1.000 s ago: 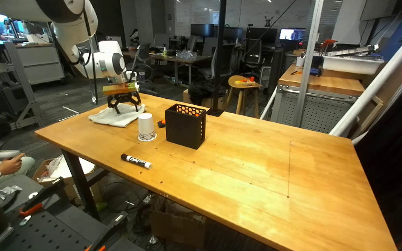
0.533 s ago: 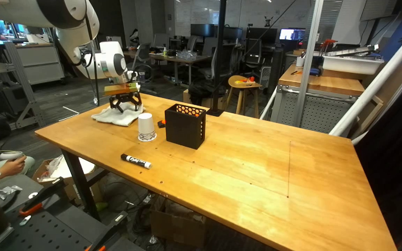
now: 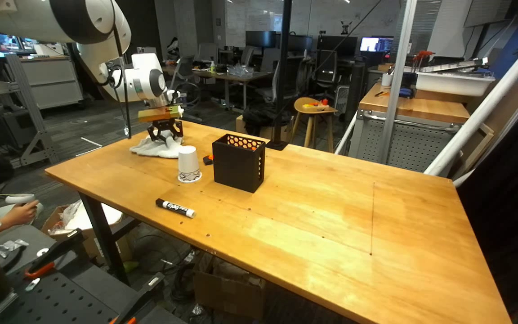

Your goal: Pick up the towel and put it in the box

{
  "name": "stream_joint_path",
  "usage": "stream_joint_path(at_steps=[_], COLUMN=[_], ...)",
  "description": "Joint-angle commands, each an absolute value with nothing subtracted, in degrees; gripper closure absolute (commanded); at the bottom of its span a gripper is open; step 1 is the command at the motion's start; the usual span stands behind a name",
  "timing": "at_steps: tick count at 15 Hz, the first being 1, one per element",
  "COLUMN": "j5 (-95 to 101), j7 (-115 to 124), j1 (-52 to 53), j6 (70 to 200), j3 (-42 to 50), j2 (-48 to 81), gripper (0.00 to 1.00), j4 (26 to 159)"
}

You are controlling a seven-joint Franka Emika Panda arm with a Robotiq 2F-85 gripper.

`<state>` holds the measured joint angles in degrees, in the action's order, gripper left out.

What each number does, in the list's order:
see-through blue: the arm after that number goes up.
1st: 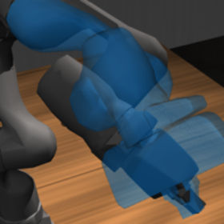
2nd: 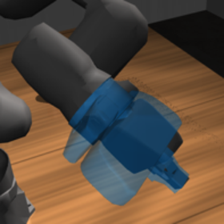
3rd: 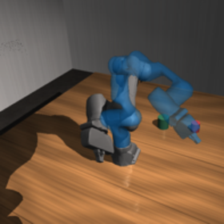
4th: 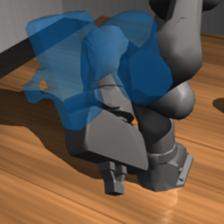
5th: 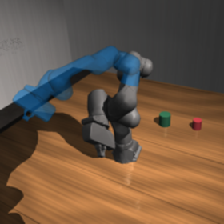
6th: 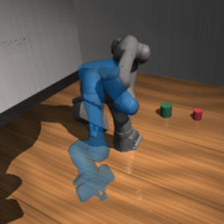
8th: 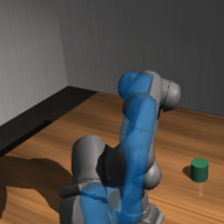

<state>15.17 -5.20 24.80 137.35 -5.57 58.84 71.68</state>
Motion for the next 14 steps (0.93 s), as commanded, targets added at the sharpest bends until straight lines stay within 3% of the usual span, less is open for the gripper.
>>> stream_joint_path(at_steps=[1, 7, 14], j5=[15.44, 14.78, 13.62], j7=[-4.17, -1.82, -0.03], j1=[25.26, 24.39, 22.21], j6=[136.43, 135.80, 127.77], j3=[-4.61, -3.76, -4.75], j2=[61.75, 57.61, 42.08], gripper=[1.00, 1.00, 1.00], j4=[67.33, 70.54, 81.46])
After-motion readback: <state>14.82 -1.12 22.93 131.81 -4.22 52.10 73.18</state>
